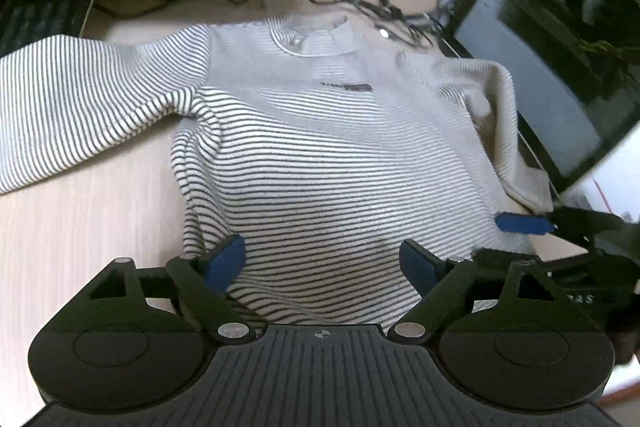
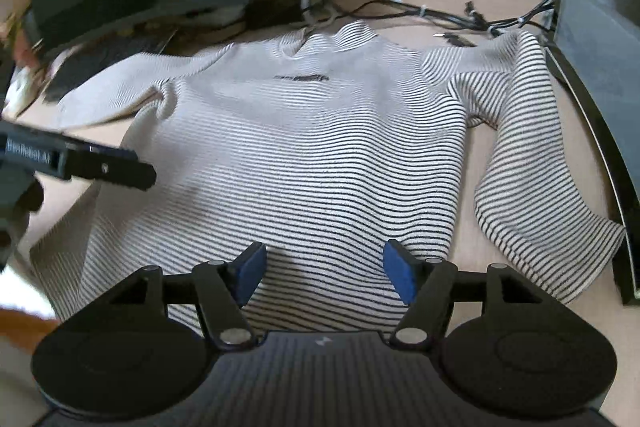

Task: Fold clothes

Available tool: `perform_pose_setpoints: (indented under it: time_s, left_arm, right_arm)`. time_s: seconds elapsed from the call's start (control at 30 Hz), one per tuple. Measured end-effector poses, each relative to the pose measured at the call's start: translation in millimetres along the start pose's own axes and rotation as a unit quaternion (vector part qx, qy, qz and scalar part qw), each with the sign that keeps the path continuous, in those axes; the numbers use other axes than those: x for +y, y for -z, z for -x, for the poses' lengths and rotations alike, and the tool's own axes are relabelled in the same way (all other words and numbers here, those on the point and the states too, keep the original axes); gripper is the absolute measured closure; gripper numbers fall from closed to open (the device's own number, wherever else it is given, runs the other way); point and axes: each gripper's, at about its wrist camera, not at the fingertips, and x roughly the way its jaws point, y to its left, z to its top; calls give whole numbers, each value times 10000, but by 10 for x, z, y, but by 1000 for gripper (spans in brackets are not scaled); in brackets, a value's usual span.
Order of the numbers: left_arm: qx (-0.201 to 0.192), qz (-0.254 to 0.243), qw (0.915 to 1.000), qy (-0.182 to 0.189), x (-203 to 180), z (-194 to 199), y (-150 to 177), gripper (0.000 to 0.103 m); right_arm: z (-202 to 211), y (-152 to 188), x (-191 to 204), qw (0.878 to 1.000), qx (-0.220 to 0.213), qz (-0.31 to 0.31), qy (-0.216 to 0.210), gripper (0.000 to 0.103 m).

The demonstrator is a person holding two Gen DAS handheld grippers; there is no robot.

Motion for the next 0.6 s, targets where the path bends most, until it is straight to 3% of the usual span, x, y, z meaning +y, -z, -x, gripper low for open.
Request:
perform_pose_setpoints:
  time_s: [0.13, 0.23, 0.37, 0.5, 0.6]
  left_arm:
    - [139, 125, 9994, 291, -9, 127, 125, 14]
    - [4, 290, 9990, 335, 45, 226, 90, 13]
    - [-443, 290, 9986, -3, 181, 359, -104, 8]
    - [-645, 410, 9968, -217, 393, 225, -354, 9]
    - [-730, 555, 9942, -568, 579, 92, -506, 17]
  right_arm:
    - [71, 66, 60, 9997, 122, 217, 62, 38]
    - [92, -38, 46, 9998, 141, 6, 170, 46]
    - [172, -283, 11, 9980, -285, -375, 418, 65]
    - [-4, -569, 44, 9966, -485, -444, 495, 65]
    - [-278, -683, 65, 9975, -269, -261, 607, 65]
